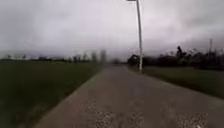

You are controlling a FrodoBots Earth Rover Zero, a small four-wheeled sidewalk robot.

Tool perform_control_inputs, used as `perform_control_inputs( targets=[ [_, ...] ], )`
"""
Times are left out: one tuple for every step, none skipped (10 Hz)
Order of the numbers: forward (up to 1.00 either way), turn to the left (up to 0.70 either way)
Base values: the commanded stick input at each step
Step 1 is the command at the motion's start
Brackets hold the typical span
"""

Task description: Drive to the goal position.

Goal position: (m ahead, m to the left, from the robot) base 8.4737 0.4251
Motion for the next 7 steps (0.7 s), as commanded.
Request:
perform_control_inputs(
  targets=[
    [0.85,0.0],
    [0.85,0.0],
    [0.85,0.0],
    [0.85,0.0],
    [0.85,0.0],
    [0.85,0.0],
    [0.85,0.0]
  ],
)
